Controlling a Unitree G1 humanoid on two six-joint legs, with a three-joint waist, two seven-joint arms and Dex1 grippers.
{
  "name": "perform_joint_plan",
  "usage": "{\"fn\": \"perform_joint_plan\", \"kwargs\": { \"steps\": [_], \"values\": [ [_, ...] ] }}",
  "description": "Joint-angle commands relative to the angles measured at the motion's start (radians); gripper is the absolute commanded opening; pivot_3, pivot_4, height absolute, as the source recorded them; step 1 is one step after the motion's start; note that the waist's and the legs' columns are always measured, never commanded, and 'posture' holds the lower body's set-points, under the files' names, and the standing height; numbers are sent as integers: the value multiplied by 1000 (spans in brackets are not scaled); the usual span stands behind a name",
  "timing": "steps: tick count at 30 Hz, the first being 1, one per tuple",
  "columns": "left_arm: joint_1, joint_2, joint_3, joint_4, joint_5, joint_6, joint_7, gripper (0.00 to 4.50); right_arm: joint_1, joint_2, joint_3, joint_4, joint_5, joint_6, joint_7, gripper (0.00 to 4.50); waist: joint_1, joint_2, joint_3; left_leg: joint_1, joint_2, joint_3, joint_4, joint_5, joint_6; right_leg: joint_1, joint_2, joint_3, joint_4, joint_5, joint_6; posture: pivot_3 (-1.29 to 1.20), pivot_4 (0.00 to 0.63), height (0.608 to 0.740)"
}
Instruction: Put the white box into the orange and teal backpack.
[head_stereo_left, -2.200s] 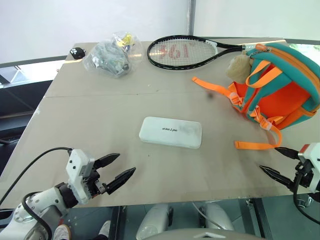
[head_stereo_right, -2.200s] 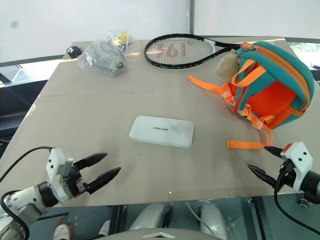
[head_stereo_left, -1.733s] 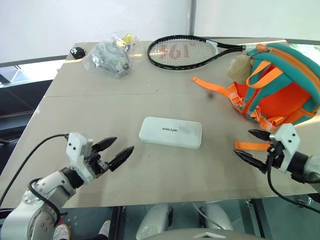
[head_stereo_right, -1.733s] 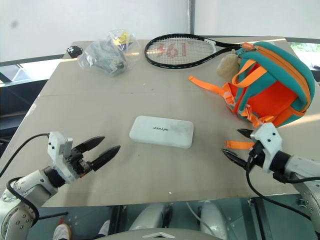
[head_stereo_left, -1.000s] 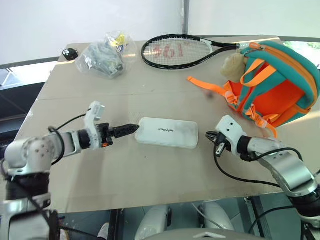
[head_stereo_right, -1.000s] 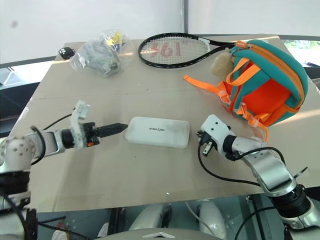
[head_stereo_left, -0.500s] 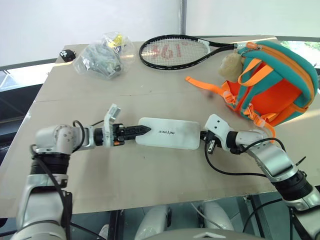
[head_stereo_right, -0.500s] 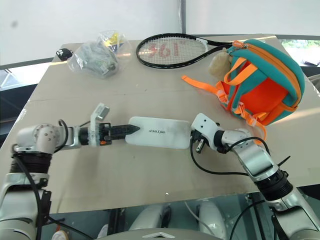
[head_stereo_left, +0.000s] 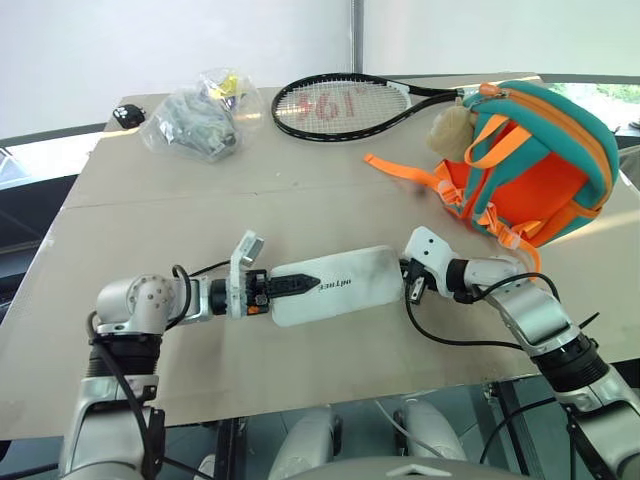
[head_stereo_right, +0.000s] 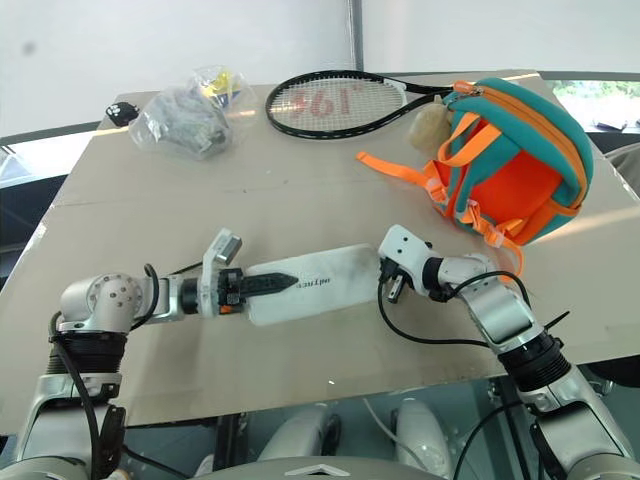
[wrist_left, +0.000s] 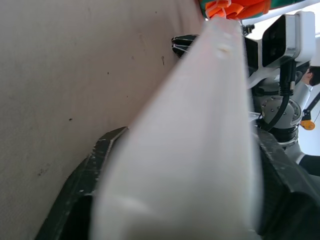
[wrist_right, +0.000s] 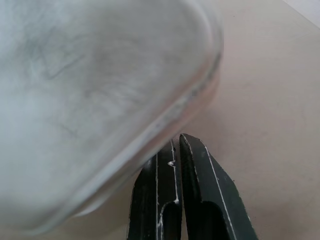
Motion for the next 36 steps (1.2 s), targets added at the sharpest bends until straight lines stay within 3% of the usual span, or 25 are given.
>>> {"fn": "perform_joint_plan", "kwargs": {
  "steps": [1, 4, 9, 12, 17, 20, 23, 29, 32, 34, 36],
  "values": [
    [46, -23, 53, -86, -17, -29, 26, 2027, 22, 16, -21, -6, -13, 23, -25, 0, 1, -1, -1, 0, 0, 0, 0, 0, 0, 0, 0, 1, 0, 0, 0, 0, 150, 740],
    [76, -45, 104, -119, -47, -20, 50, 1002, 43, 21, -62, -31, -4, 30, -46, 0, 10, -1, -1, 1, 0, 0, 0, 0, 0, 1, 0, 0, 0, 0, 0, 0, 150, 740],
    [113, -87, 234, -239, -162, 35, 150, 954, 128, 12, -287, -168, 88, 75, -117, 0, 22, -1, -1, -1, 0, 0, 0, 0, 0, 0, 0, 0, 0, 0, 0, 0, 150, 740],
    [122, -135, 322, -305, -247, 51, 249, 954, 218, -12, -471, -339, 226, 178, -109, 811, 27, -1, 0, -2, 0, 0, -1, 0, 0, -1, -1, 0, -1, 0, 0, 0, 150, 740],
    [113, -195, 405, -367, -358, 33, 422, 954, 317, -48, -726, -580, 454, 408, -140, 3236, 23, -1, 0, -3, 0, 1, -3, 0, 0, -1, -1, 1, -2, 0, 0, 0, 150, 740],
    [83, -230, 426, -382, -411, -18, 527, 954, 304, -37, -808, -617, 474, 497, -252, 4490, 25, -1, 0, -2, 0, 1, -3, 0, 0, -1, -1, 2, -2, 0, 0, 0, 150, 740],
    [70, -227, 404, -402, -404, -69, 551, 954, 149, 27, -797, -512, 449, 539, -401, 4500, 21, -1, 0, 0, 0, 3, -2, 0, 0, 0, 0, 4, -1, 0, 0, 0, 150, 740],
    [46, -189, 385, -385, -375, -146, 549, 954, -149, 138, -705, -212, 382, 453, -520, 4500, 15, -1, 0, -1, 0, 5, -4, 0, 0, -3, 0, 6, 0, 1, -1, 0, 150, 740],
    [53, -180, 381, -396, -368, -182, 558, 954, -222, 150, -656, -81, 312, 368, -544, 4500, 16, -1, 0, -2, 0, 7, -4, 0, 0, -6, 0, 7, 0, 1, -1, 0, 150, 740],
    [67, -181, 394, -410, -375, -209, 576, 954, -247, 154, -634, -19, 285, 277, -527, 3978, 17, -1, 0, -2, 0, 7, -2, 0, 0, -6, -1, 6, 0, 1, -1, 0, 150, 740],
    [89, -185, 412, -421, -382, -239, 593, 954, -257, 141, -602, 35, 249, 181, -495, 2838, 17, -1, 0, -3, -1, 8, 0, 0, 0, -6, -2, 5, 0, 1, -1, 0, 150, 740]
  ]
}}
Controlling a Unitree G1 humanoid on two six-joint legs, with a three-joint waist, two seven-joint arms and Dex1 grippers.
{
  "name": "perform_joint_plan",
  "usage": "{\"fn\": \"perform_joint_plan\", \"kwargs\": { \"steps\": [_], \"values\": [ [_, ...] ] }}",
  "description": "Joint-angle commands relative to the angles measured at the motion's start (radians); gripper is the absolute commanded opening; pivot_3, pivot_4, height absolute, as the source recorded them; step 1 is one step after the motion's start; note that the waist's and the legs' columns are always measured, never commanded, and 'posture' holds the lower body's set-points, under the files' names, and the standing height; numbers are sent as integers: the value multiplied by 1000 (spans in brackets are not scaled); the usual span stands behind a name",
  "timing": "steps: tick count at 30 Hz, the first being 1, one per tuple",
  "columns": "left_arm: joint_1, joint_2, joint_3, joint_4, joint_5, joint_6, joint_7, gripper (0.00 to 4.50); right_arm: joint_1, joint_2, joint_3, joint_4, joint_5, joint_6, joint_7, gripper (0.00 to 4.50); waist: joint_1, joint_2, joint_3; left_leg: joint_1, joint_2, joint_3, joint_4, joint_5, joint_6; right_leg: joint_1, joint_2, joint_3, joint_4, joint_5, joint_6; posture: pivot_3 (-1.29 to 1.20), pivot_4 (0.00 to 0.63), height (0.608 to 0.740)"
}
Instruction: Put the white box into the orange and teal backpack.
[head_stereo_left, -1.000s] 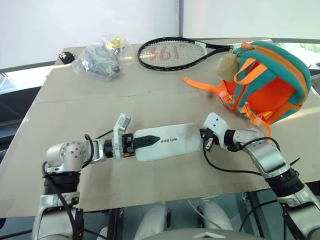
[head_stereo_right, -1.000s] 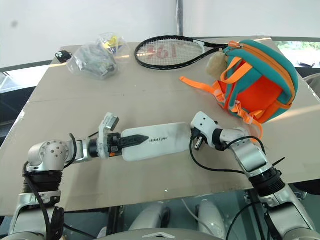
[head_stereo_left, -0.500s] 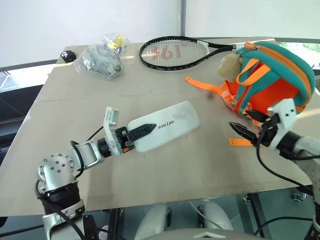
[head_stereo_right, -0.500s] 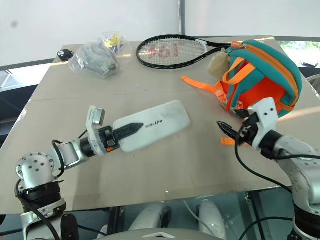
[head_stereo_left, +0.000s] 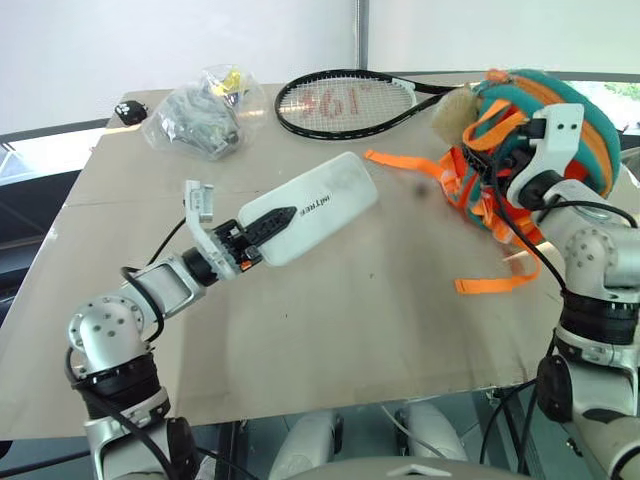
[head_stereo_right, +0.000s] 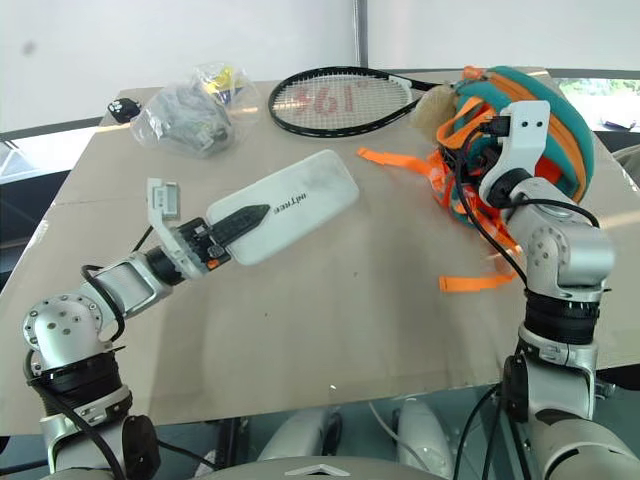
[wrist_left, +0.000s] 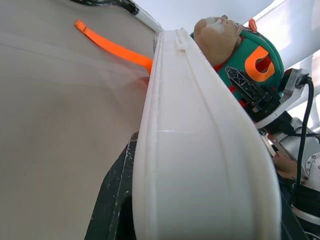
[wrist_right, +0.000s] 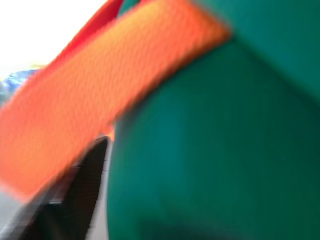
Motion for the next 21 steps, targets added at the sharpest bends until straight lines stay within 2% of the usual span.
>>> {"fn": "perform_joint_plan", "kwargs": {
  "steps": [1, 6, 7, 10, 13, 16, 21],
  "values": [
    [21, 5, 40, -58, -26, -61, 11, 954, -21, -25, 34, 51, -50, -150, 54, 2564, -1, 0, 0, 0, 0, 0, 0, 0, 0, 0, 0, 0, 0, 0, 0, 0, 150, 740],
    [56, -1, 74, -39, 1, -162, 44, 954, -81, -20, 64, 192, -47, -303, 173, 162, -11, 0, 0, -1, 1, 4, -1, 0, 0, -3, 0, 0, 0, 0, 0, 0, 150, 740],
    [50, -5, 84, -33, 7, -189, 59, 954, -112, -21, 79, 241, -44, -341, 226, 30, -16, 0, 0, -1, 1, 5, -2, 0, 0, -4, 0, 0, 1, 0, 0, 0, 150, 740],
    [38, -3, 88, -21, 40, -251, 79, 954, -177, -13, 103, 332, -26, -417, 349, 30, -24, 0, 0, 0, 1, 5, -3, 0, 0, -4, 0, 0, 1, 1, -1, 0, 150, 740],
    [24, 11, 67, -36, 135, -359, 54, 954, -233, -30, 103, 280, 193, -248, 638, 30, -28, 0, 0, -1, 2, 5, -2, 0, 0, -4, 0, 0, 1, 2, -1, 0, 150, 740],
    [5, 20, 87, -17, 110, -380, 36, 954, -235, -90, 119, 215, 324, -98, 817, 30, -27, 0, 0, -2, 3, 5, 0, 0, 0, -4, 0, 0, 0, 2, -1, 0, 150, 740],
    [41, 66, 89, -75, 102, -403, -68, 954, -183, -235, 182, 135, 374, 11, 1011, 30, -27, 0, 0, -10, 3, 1, 3, 0, 0, -7, -1, -4, -1, 2, -1, 0, 150, 740]
  ]
}}
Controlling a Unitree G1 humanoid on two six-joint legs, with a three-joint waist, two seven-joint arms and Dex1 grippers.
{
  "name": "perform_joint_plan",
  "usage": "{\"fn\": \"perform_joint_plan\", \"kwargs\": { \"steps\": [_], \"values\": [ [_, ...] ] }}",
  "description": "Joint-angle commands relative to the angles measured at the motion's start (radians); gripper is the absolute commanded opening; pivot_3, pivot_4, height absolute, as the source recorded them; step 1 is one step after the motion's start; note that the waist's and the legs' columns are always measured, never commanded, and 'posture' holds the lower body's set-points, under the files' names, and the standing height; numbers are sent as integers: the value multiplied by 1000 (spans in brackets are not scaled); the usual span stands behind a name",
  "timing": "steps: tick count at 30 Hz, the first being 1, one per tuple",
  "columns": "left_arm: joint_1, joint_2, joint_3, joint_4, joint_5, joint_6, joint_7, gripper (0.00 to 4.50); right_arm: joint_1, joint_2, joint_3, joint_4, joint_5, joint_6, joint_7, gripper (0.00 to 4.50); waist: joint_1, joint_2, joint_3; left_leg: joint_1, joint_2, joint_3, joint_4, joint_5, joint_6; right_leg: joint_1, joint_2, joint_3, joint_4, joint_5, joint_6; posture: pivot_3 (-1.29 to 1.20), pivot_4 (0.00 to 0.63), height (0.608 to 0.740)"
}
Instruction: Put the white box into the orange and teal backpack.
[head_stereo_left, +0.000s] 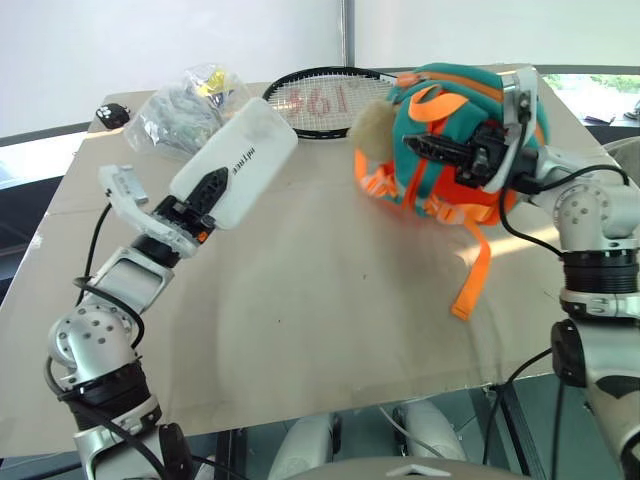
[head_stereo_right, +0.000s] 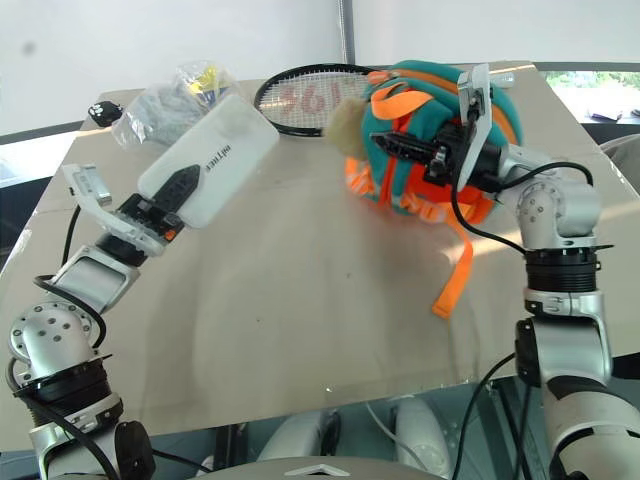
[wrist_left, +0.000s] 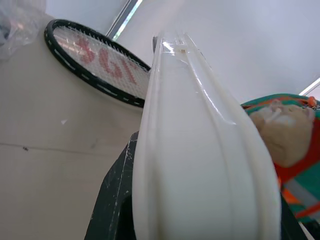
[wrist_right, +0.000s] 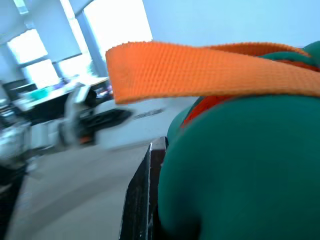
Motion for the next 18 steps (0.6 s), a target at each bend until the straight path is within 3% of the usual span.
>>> {"fn": "perform_joint_plan", "kwargs": {
  "steps": [1, 7, 13, 18],
  "values": [
    [43, 55, -6, -117, 1, -42, -122, 954, 17, -93, 7, -86, 52, 50, 126, 30, 0, 0, 0, -2, 0, -1, 1, 0, 0, -1, 0, -1, 0, 0, 0, 0, 150, 740],
    [109, 139, -70, -277, -22, -40, -294, 954, 41, -218, 31, -59, -4, 11, 228, 30, 16, 0, 0, -7, -3, -8, 0, 0, 0, -2, -4, -9, -2, 0, 0, 0, 150, 740],
    [109, 282, -29, -309, -113, 4, -394, 954, 50, -218, 57, -64, -28, 7, 228, 30, 23, 1, 1, -5, -3, -9, -2, 0, 0, -2, -3, -11, -3, 0, 0, 0, 150, 740],
    [72, 370, -64, -294, -97, 1, -478, 954, 39, -214, 61, -57, -17, 23, 246, 30, 27, 2, 1, -4, -3, -9, -1, 0, 0, -2, -3, -12, -1, 0, 0, 0, 150, 740]
  ]
}}
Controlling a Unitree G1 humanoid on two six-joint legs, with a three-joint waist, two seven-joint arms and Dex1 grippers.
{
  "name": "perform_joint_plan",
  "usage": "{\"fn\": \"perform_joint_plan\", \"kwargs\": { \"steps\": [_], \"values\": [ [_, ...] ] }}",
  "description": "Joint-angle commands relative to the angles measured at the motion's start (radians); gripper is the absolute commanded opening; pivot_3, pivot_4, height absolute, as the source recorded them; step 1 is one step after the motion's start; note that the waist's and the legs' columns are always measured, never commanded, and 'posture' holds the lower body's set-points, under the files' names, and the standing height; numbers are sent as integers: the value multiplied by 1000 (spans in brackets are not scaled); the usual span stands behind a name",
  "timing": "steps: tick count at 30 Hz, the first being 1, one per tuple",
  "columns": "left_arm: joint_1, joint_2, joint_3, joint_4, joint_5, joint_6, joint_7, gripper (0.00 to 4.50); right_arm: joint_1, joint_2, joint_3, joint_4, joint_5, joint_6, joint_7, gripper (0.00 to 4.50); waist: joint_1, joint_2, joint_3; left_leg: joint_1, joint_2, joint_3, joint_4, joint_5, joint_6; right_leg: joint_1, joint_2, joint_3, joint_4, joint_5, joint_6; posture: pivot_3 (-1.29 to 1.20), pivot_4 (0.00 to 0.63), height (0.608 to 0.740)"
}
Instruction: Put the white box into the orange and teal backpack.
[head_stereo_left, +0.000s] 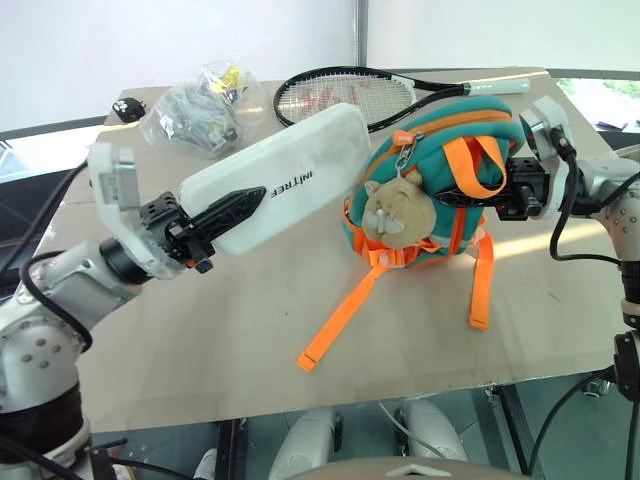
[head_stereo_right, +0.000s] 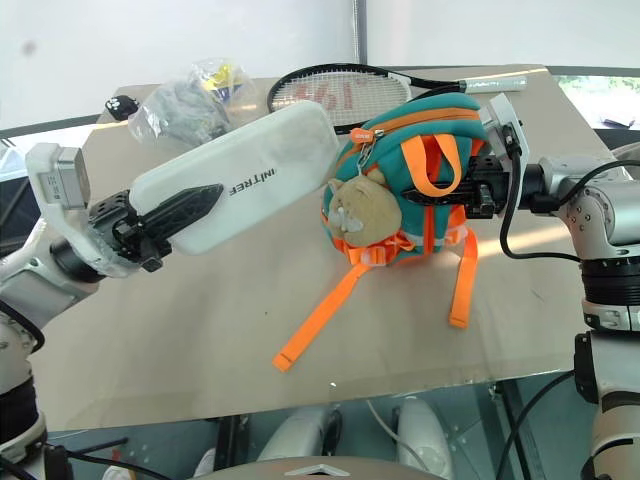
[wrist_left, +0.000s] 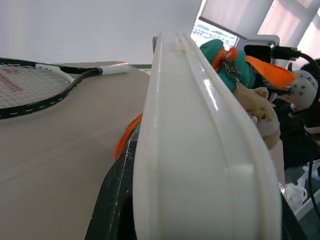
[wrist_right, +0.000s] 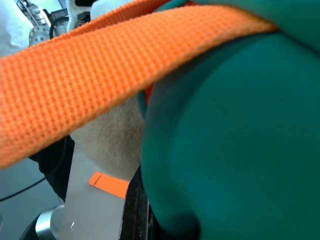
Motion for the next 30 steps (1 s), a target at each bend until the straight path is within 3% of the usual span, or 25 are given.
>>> {"fn": "perform_joint_plan", "kwargs": {
  "steps": [1, 12, 30],
  "values": [
    [-54, 51, -17, -24, -29, -10, -94, 954, -31, -2, -11, -25, 25, 9, 28, 30, 0, 0, 0, 0, 0, 0, 0, 0, 0, 0, 0, 0, 0, 0, 0, 0, 150, 740],
    [-75, 136, -64, 30, 100, -62, -262, 954, -100, 13, -39, 46, 58, 101, 6, 30, -5, 1, 1, -1, 0, 0, 0, 0, 0, 0, 0, -1, -1, 0, 0, 0, 150, 740],
    [5, 234, 50, 33, 170, -89, -376, 954, -134, 11, -36, 64, 52, 166, -38, 30, -3, 2, 1, -1, 0, 0, 0, 0, 0, 0, -1, -2, -1, 0, 0, 0, 150, 740]
  ]
}}
